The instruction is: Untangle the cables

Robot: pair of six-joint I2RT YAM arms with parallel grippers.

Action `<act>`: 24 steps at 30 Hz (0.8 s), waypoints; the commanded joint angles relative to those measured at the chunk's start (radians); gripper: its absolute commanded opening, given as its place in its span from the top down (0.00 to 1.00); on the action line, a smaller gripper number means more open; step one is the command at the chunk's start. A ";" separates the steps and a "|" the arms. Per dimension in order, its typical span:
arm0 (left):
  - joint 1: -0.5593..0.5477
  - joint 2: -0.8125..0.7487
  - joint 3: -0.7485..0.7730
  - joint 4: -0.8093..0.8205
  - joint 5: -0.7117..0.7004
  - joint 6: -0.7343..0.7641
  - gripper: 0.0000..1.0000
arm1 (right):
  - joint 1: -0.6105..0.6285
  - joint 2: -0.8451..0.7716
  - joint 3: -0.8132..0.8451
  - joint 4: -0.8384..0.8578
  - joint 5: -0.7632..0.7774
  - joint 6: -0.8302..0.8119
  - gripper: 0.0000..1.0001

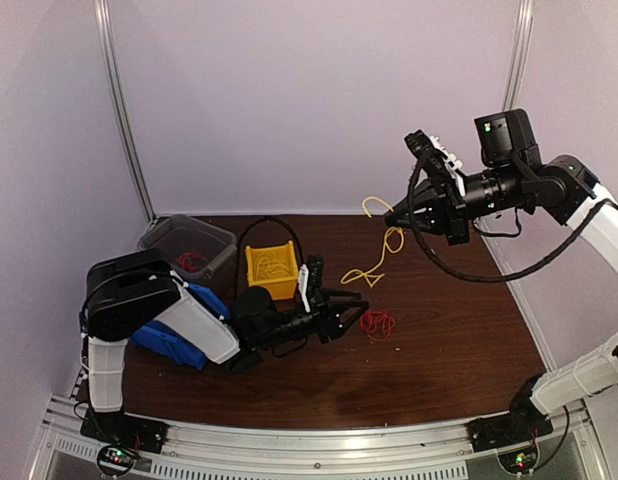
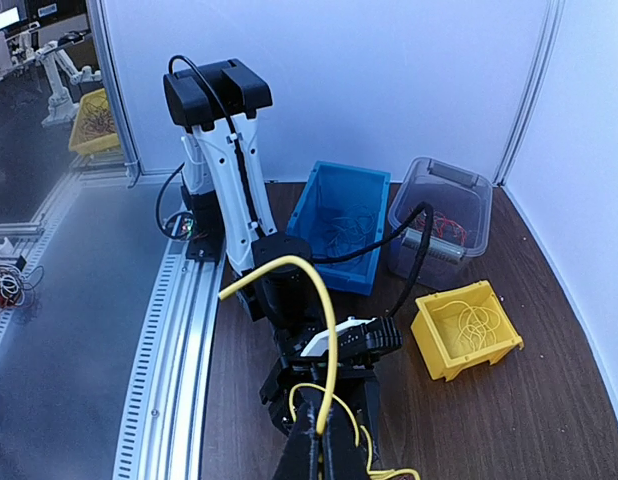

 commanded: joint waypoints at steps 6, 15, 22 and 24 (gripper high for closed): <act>-0.042 0.028 0.065 0.209 -0.121 0.145 0.56 | -0.043 0.021 0.019 0.057 -0.123 0.086 1.00; -0.042 0.072 0.201 0.111 -0.156 0.205 0.61 | -0.059 0.021 0.020 0.069 -0.189 0.107 1.00; -0.042 0.077 0.214 0.142 -0.124 0.234 0.68 | -0.071 0.020 0.016 0.077 -0.215 0.121 1.00; -0.042 0.074 0.203 0.157 -0.121 0.231 0.66 | -0.074 0.018 0.016 0.080 -0.215 0.123 1.00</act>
